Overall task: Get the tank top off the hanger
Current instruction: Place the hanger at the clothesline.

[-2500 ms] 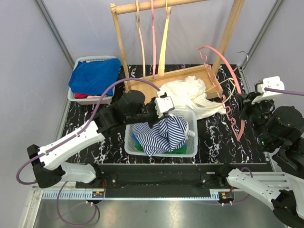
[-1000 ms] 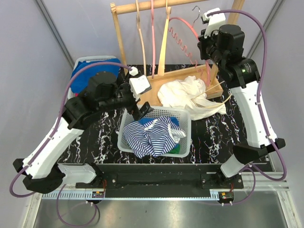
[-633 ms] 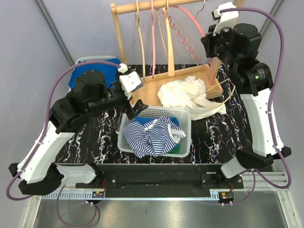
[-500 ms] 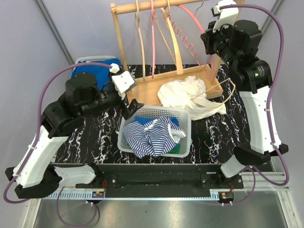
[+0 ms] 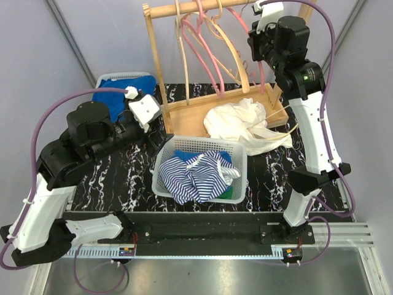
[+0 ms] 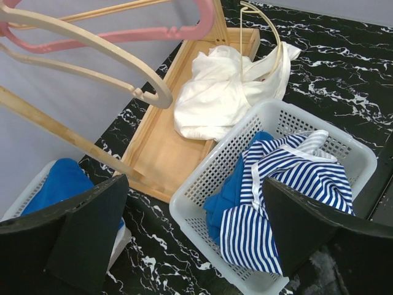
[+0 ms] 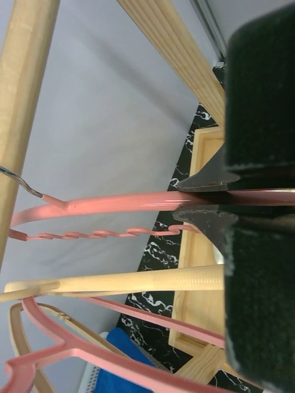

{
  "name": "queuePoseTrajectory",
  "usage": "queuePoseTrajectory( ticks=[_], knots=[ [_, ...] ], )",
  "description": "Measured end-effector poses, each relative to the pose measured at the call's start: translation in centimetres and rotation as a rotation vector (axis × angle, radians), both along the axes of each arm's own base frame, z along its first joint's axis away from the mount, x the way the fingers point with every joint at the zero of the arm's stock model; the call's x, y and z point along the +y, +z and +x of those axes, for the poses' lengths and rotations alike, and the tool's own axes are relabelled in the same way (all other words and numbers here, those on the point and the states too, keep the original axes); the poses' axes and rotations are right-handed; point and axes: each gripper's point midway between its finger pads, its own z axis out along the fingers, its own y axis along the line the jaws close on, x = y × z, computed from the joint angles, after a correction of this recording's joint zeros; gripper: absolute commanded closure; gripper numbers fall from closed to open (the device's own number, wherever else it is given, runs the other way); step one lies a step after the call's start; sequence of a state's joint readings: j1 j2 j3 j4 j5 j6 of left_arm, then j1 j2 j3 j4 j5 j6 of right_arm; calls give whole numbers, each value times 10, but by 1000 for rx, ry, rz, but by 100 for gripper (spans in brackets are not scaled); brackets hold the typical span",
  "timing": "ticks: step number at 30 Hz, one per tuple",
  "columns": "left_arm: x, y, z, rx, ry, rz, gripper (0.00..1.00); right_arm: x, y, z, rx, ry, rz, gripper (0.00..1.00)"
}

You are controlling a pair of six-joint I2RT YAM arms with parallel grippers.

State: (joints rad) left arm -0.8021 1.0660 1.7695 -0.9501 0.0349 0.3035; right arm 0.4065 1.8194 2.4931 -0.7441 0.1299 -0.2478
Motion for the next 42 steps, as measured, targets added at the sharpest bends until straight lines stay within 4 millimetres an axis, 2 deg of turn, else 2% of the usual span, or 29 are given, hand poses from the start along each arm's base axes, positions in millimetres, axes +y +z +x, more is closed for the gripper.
queuePoseTrajectory(
  ticks=[6, 10, 17, 25, 30, 33, 34, 36, 42],
  knots=[
    [1, -8, 1, 10, 5, 16, 1, -1, 14, -1, -43, 1, 7, 100],
    [0, -12, 1, 16, 5, 23, 1, 1, 15, 5, -52, 2, 4, 100],
    [0, -11, 1, 16, 5, 23, 1, 12, -5, 25, -21, 12, -8, 100],
    [-1, -12, 2, 19, 4, 25, 1, 14, -11, 29, -11, 13, -13, 100],
    [-5, -14, 6, 26, 4, 33, 1, 19, -30, 35, 26, 22, -19, 98],
    [-7, -13, 8, 27, 3, 33, 1, 20, -34, 36, 30, 27, -17, 84],
    [-7, -13, 8, 26, 3, 33, 1, 20, -34, 35, 31, 27, -13, 67],
    [-8, -12, 8, 25, 2, 32, 1, 19, -34, 32, 31, 25, 0, 58],
    [-11, -9, 10, 24, -4, 28, 1, 2, -56, 4, 84, -8, 3, 28]
  ],
)
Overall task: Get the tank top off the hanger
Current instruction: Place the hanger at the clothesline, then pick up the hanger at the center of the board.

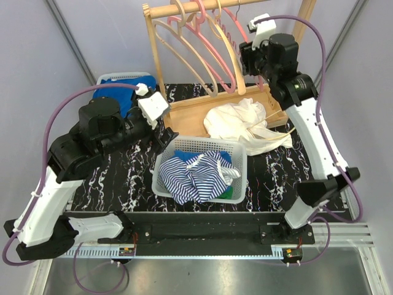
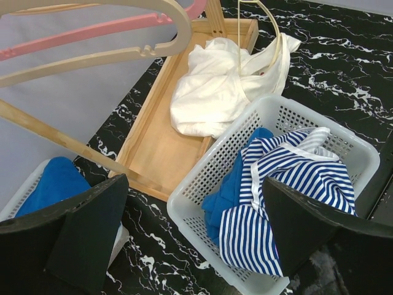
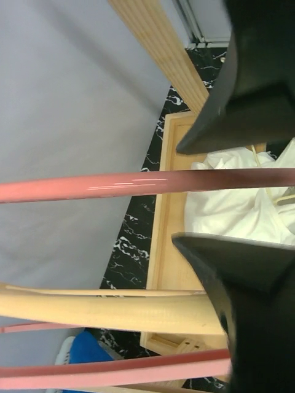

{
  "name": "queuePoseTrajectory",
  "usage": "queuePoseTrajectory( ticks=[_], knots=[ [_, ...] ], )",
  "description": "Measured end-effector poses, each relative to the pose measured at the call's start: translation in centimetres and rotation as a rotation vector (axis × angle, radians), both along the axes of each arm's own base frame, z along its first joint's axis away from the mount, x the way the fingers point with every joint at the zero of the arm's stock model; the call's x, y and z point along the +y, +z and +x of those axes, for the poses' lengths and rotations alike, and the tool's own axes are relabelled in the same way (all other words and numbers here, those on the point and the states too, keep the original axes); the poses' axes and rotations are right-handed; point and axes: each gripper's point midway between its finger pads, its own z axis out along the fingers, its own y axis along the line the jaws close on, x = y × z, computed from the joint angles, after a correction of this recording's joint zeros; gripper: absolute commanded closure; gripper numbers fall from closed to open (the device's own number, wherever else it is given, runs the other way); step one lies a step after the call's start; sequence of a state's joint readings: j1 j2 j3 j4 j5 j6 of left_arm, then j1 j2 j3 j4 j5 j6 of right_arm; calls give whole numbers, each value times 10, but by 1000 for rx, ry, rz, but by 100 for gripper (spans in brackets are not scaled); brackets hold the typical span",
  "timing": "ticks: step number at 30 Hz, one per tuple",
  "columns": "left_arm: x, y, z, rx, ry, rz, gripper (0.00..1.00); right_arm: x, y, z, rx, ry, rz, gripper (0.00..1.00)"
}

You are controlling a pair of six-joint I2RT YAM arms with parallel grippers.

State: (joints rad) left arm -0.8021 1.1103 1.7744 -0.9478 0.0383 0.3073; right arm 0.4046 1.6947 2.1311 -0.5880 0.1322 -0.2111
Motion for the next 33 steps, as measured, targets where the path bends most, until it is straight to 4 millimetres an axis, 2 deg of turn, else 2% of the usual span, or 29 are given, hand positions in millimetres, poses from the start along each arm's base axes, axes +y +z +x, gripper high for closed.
queuePoseTrajectory(
  ticks=[2, 9, 13, 16, 19, 21, 27, 29, 33],
  knots=[
    [-1, -1, 0, 1, -4, 4, 1, -9, -5, -13, 5, -16, 7, 20],
    [-3, 1, 2, -2, -9, 4, 1, -57, 9, -55, -98, -109, 87, 18],
    [-4, 5, 3, -7, -9, 0, 1, -88, 10, -81, -159, -180, 153, 18],
    [-6, 8, 4, -10, -10, -4, 1, -118, 0, -91, -174, -288, 217, 19],
    [-7, 10, 5, -12, -12, -8, 1, -159, -26, -93, -149, -446, 299, 19],
    [-8, 10, 5, -12, -13, -8, 1, -189, -60, -91, -100, -572, 375, 19],
    [-8, 10, 5, -11, -15, -8, 1, -226, -167, -89, 107, -798, 555, 19],
    [-8, 10, 5, -11, -15, -8, 1, -237, -186, -91, 143, -855, 607, 20],
    [-8, 10, 5, -11, -15, -8, 1, -261, -203, -92, 160, -939, 739, 21]
  ],
)
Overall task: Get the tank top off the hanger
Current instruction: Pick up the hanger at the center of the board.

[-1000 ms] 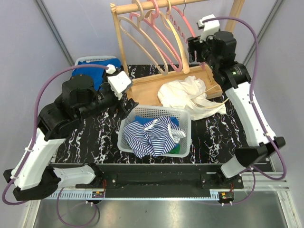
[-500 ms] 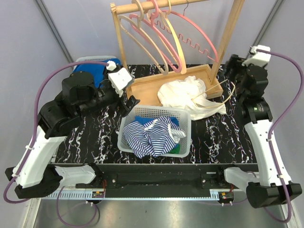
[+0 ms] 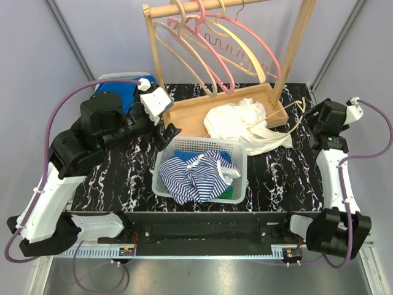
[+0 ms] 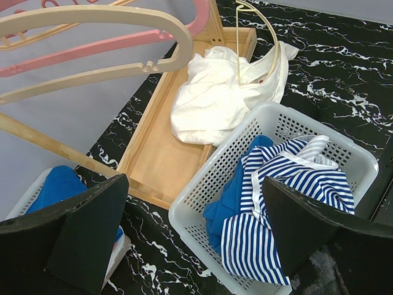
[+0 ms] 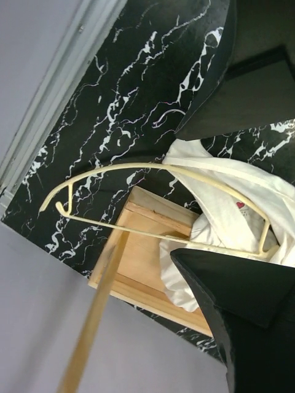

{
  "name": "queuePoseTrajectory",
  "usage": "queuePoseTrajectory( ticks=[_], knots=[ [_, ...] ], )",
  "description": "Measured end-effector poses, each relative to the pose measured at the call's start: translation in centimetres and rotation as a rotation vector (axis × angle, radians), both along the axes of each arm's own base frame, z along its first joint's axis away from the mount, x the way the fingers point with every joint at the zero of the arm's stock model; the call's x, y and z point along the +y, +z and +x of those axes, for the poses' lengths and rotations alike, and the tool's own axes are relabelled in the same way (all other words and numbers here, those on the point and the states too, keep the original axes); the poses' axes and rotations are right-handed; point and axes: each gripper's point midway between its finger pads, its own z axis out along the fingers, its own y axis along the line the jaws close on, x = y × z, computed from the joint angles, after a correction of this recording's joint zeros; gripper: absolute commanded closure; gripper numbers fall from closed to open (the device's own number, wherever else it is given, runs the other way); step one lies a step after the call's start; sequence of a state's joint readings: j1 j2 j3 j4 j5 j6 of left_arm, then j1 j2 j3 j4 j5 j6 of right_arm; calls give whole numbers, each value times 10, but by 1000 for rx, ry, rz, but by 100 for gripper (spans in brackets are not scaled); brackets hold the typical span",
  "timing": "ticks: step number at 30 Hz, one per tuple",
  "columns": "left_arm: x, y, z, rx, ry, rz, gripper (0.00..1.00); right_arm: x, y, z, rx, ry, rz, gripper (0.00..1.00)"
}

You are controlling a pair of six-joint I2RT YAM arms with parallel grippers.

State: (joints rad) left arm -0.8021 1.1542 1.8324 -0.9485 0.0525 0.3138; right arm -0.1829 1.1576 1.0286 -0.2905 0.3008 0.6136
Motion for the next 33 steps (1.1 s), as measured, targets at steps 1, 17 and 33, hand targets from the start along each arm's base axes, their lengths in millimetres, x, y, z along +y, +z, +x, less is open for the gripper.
queuePoseTrajectory(
  ticks=[1, 17, 33],
  knots=[
    [0, 0, 0, 0, 0, 0, 1, -5, -5, 1, -4, -17, 33, 22],
    [0, 0, 0, 0, 0, 0, 1, 19, -123, 9, 141, -24, 443, 20],
    [-1, 0, -1, 2, -4, -1, 1, 23, -176, 27, 216, -22, 518, 33]
  ],
)
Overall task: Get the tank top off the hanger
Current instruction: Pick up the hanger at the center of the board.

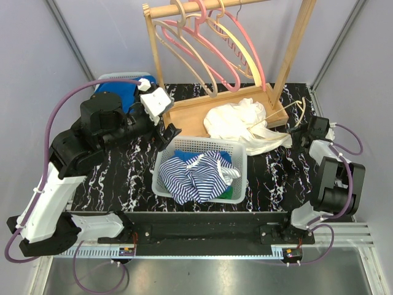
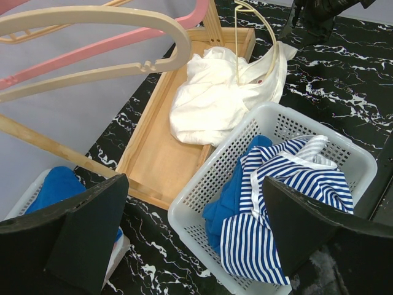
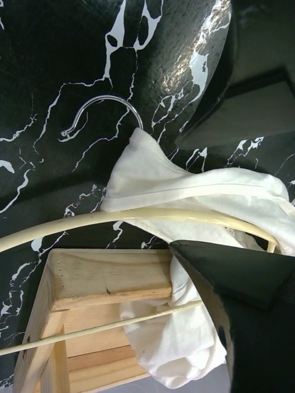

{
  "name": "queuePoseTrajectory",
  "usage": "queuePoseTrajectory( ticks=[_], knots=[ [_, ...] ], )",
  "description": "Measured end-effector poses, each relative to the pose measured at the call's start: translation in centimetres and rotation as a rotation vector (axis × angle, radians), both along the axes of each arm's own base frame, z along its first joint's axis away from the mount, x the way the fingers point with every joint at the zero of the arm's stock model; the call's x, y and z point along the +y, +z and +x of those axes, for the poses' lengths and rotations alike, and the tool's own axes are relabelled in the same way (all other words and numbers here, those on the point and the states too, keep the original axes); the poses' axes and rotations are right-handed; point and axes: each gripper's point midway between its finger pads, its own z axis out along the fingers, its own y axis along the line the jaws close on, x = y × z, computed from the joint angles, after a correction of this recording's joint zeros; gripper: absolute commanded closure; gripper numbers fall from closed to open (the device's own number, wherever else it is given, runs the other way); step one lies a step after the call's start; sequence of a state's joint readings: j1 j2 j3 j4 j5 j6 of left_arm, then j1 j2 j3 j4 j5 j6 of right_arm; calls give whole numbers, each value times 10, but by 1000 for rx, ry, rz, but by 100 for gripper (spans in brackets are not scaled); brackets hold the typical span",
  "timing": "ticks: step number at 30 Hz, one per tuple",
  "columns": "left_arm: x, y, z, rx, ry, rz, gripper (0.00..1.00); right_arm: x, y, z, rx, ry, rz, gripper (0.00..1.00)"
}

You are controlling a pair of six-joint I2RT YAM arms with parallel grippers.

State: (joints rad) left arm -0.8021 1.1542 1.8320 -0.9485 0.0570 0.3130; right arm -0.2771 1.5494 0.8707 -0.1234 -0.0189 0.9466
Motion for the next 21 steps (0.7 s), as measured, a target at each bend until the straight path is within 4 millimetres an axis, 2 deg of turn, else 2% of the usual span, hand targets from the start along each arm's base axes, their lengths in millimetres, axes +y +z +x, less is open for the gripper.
queuePoseTrajectory(
  ticks=[4, 10, 21],
  knots=[
    [0, 0, 0, 1, 0, 0, 1, -1, -5, 2, 5, 0, 0, 38],
    [-1, -1, 0, 2, -1, 2, 1, -3, -13, 13, 32, 7, -11, 36],
    [-2, -2, 1, 5, -3, 4, 1, 3, 3, 44, 28, 40, -64, 40]
  ],
)
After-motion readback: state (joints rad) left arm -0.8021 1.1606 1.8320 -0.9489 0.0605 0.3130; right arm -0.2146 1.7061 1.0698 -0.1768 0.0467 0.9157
